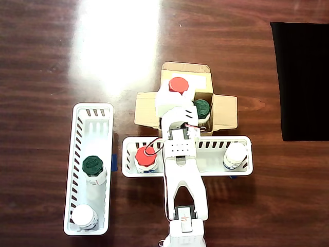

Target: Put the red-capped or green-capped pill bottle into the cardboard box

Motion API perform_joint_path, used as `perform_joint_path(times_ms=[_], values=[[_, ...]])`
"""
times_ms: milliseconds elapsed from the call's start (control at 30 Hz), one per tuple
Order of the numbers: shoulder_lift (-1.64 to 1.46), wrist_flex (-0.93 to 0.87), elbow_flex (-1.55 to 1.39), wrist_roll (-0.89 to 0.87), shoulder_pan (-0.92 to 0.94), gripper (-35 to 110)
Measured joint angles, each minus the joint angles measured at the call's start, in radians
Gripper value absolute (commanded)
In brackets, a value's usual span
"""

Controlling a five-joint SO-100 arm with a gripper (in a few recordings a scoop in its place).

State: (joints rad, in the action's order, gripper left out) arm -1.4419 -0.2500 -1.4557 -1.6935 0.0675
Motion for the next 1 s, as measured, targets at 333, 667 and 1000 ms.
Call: perform_joint_path(times_ms=[333,667,1000], values=[[0.000,0.000,-0.086,0.032,-0.005,32],[-0.048,0.020,-0.210,0.032,-0.061,59],[-0.100,-0.238,-0.044,0.066,-0.064,31]])
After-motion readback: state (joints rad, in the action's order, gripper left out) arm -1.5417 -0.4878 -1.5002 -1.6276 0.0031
